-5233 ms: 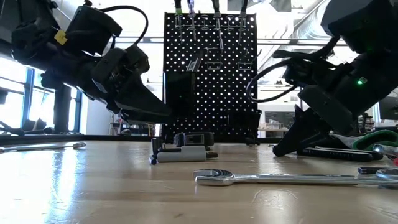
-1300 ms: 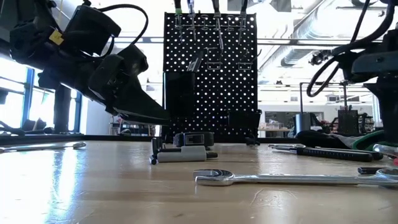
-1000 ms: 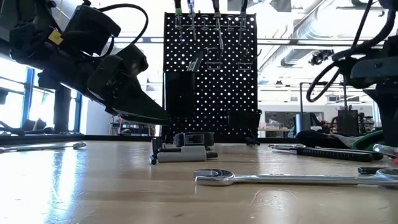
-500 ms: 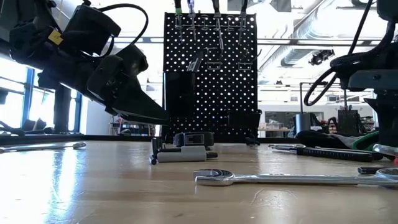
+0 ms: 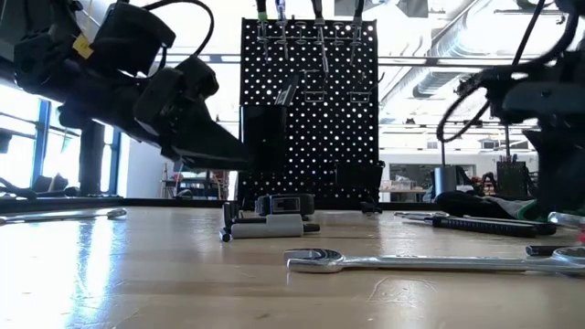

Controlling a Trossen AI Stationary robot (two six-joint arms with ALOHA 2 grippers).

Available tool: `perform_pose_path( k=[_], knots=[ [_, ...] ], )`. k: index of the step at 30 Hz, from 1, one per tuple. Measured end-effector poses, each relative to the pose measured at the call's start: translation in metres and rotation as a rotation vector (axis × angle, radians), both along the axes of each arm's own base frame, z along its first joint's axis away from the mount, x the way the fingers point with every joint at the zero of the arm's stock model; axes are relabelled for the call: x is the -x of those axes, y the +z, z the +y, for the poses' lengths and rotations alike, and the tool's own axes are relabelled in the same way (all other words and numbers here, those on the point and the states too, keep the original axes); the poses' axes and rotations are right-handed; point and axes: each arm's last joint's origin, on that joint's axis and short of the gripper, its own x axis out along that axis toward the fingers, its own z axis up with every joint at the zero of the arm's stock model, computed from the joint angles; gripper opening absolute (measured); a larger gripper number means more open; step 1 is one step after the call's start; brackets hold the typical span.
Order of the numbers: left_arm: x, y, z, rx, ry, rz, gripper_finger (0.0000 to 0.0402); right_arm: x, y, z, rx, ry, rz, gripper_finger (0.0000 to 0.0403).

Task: Hang tools onto peg board
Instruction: Put the silver socket driver on the right black bin on the peg board

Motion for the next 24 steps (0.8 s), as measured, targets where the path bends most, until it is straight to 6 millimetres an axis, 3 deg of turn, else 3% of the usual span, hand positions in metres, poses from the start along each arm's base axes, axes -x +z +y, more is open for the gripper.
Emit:
perform_pose_path(
  k=[5, 9, 24],
  knots=[
    [0.000, 0.001, 0.000, 0.000, 0.001, -0.012, 0.0188, -0.001, 0.017, -0.007, 0.107, 0.011, -0.133, 0.0104],
    [0.000, 0.001, 0.001, 0.000, 0.002, -0.012, 0.0188, -0.006, 0.031, -0.025, 0.255, 0.017, -0.220, 0.0104],
    [0.000, 0.001, 0.001, 0.000, 0.002, -0.006, 0.0188, -0.057, 0.060, -0.127, 0.610, 0.141, -0.242, 0.0104]
  ],
)
